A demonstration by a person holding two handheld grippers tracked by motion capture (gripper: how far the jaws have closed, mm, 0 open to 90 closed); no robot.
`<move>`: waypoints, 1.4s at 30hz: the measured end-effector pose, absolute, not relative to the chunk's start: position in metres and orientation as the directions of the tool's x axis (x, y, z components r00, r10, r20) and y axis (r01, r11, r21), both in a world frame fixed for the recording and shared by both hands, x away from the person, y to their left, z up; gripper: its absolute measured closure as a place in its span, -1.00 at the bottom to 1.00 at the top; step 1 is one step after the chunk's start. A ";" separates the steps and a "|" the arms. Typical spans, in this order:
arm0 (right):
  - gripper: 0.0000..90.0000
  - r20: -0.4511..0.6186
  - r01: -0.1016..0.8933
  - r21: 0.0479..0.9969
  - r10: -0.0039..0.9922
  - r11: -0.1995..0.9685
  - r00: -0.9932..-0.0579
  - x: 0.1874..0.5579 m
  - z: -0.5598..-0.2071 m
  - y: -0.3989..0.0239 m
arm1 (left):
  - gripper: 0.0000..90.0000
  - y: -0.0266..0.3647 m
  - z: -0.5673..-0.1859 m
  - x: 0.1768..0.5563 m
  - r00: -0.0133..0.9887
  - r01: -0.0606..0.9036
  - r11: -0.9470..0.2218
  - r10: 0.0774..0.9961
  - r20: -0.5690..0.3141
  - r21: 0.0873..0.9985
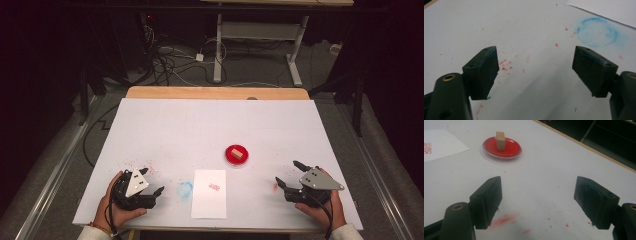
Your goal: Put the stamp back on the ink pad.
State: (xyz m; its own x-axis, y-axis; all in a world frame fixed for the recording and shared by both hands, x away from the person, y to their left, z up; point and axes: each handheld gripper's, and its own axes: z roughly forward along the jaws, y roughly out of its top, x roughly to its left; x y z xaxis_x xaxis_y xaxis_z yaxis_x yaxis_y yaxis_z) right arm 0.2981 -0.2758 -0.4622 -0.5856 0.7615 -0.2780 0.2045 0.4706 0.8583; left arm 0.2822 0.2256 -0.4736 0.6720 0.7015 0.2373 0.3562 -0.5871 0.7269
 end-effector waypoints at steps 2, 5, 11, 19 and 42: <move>-0.48 -0.284 0.201 0.856 0.757 0.477 -0.589 0.298 -0.462 -0.275 | -0.54 0.226 -0.474 0.281 0.674 0.353 -0.594 0.697 0.244 0.723; -0.49 -0.291 0.189 0.856 0.752 0.480 -0.591 0.296 -0.460 -0.273 | -0.54 0.228 -0.475 0.281 0.673 0.358 -0.590 0.700 0.238 0.724; -0.49 -0.311 0.178 0.849 0.743 0.497 -0.592 0.296 -0.460 -0.270 | -0.54 0.228 -0.475 0.282 0.671 0.360 -0.591 0.701 0.239 0.722; -0.49 -0.322 0.160 0.852 0.741 0.498 -0.589 0.295 -0.459 -0.270 | -0.54 0.227 -0.476 0.282 0.670 0.363 -0.596 0.701 0.243 0.717; -0.49 -0.326 0.156 0.854 0.743 0.497 -0.585 0.295 -0.459 -0.269 | -0.54 0.228 -0.476 0.287 0.667 0.373 -0.592 0.706 0.238 0.714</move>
